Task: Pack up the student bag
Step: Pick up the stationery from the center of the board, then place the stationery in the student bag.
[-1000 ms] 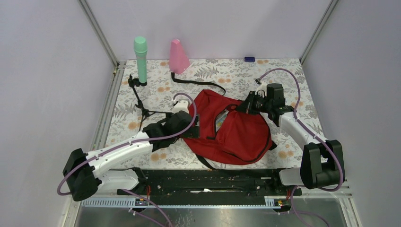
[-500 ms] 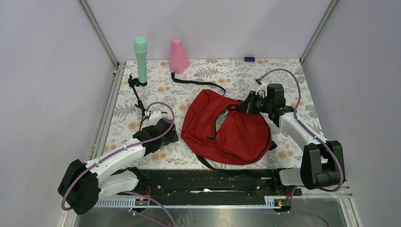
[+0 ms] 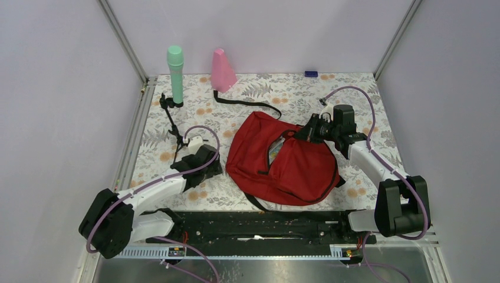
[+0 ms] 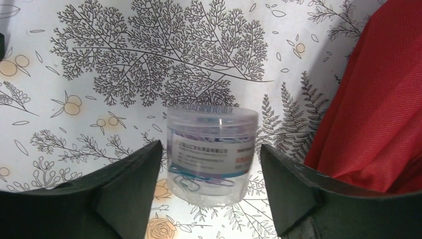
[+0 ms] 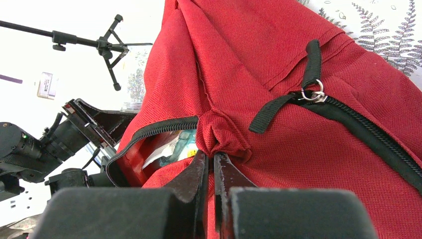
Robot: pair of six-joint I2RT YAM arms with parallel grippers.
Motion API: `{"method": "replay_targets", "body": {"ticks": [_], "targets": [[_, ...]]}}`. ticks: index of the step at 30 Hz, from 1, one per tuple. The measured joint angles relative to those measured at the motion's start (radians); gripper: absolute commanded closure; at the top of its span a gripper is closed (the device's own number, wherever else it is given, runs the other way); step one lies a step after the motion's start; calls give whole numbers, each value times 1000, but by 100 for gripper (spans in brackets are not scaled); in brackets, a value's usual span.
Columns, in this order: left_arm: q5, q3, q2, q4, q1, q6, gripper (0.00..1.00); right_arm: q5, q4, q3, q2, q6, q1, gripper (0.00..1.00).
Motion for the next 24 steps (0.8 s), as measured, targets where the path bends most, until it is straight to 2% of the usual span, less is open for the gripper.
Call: {"method": "replay_targets", "body": {"ticks": [3,9,13,16,20,24], "targets": [[0,0,14,7,3,7,47,0,2,-4,-6,2,0,95],[-4,0,13,6,3,32,65,0,1,-6,-12,4,0,95],[2,2,-43,-15,-9,74,64,-1,2,-6,-12,8,0,95],[2,44,-114,-68,-78,119,62,-7,1,-6,-12,14,0,95],[7,216,-166,-122,-224,175,59,-11,-2,-6,-12,14,-1,95],[58,409,-142,-100,-340,227,59,-15,-13,-5,-13,14,-2,95]]}}
